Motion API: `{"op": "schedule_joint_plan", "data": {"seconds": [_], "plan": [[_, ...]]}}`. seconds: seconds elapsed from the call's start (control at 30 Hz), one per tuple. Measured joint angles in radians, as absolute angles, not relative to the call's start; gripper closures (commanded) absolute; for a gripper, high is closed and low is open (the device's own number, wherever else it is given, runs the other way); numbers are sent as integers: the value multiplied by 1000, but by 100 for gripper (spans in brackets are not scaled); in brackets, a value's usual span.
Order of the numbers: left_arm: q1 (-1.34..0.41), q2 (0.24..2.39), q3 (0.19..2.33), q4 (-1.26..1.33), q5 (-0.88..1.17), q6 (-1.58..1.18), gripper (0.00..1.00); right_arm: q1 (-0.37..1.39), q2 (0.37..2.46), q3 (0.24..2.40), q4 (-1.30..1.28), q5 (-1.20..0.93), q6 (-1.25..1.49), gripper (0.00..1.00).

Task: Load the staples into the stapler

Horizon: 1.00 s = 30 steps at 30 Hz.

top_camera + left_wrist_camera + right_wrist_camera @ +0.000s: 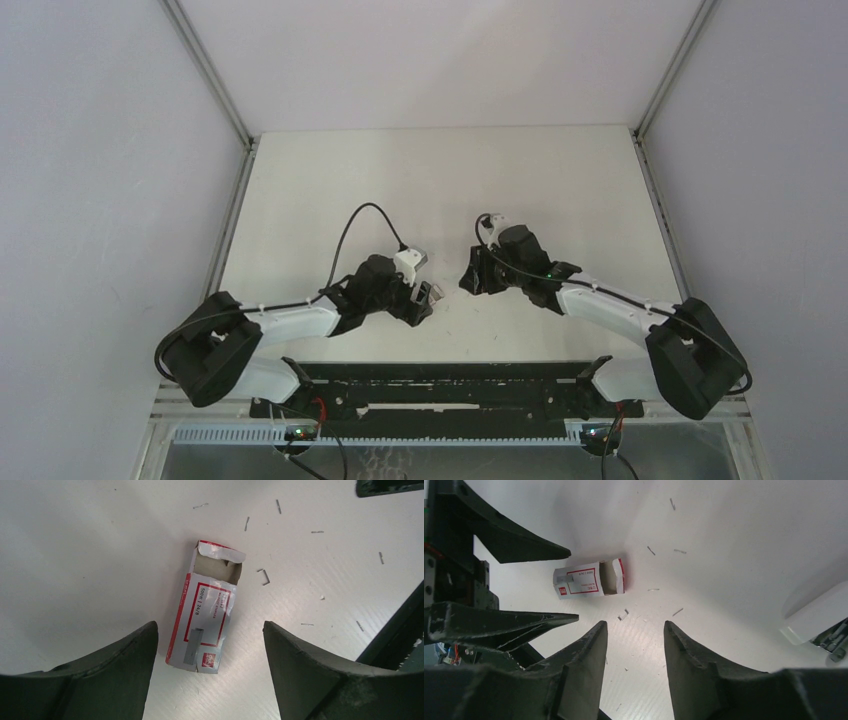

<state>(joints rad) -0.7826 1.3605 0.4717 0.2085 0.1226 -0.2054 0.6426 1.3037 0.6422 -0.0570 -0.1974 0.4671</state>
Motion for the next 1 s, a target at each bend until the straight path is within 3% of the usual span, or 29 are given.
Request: {"op": "schedule_joint_plan", "data": {"seconds": [0.17,0.5,1.0], "plan": [[-818,1372,474,191,80,-179,22,652,1407,665,-56,-232,483,62],[-849,1395,479,183,18,-145,39,675,1579,791,-34,-313,504,67],[-877,1422,504,169,-38,-128,46,676,1743,870,-26,-364,522,73]]}}
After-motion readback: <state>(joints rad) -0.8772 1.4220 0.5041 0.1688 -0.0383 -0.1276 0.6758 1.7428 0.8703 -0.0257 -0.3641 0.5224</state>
